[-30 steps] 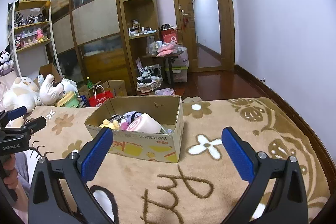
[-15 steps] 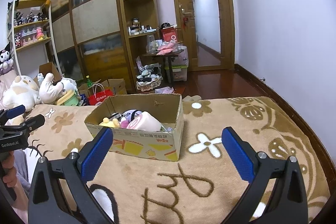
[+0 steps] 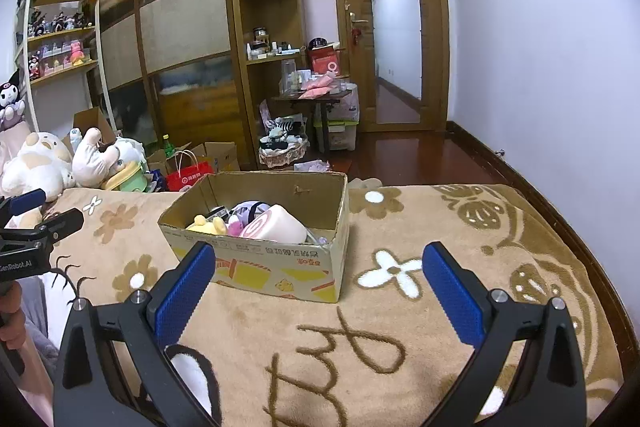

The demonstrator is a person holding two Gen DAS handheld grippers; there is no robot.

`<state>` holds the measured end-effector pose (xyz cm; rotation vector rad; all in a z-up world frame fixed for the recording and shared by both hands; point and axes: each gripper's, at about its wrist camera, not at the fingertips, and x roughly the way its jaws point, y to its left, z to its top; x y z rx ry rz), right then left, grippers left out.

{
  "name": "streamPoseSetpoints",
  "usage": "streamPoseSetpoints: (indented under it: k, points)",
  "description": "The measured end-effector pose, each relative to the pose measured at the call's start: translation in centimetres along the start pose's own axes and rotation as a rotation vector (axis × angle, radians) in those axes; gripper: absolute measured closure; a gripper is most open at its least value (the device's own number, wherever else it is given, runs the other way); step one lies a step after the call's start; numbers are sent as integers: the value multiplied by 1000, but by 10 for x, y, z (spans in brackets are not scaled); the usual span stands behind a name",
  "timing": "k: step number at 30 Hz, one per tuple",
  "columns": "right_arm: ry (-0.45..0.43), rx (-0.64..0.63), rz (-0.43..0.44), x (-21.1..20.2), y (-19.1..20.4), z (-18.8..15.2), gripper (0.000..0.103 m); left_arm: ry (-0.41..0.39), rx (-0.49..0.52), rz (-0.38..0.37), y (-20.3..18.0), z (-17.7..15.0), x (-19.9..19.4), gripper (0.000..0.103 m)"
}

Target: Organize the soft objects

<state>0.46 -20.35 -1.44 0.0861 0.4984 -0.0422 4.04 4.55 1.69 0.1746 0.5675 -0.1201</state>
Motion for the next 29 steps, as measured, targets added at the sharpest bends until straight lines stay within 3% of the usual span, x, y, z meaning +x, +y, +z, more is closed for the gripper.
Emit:
streamPoseSetpoints:
  k: [29]
  points:
    - [0,37,-11,-1,-9,3,0,9,14,-6,-5,-1,1,2]
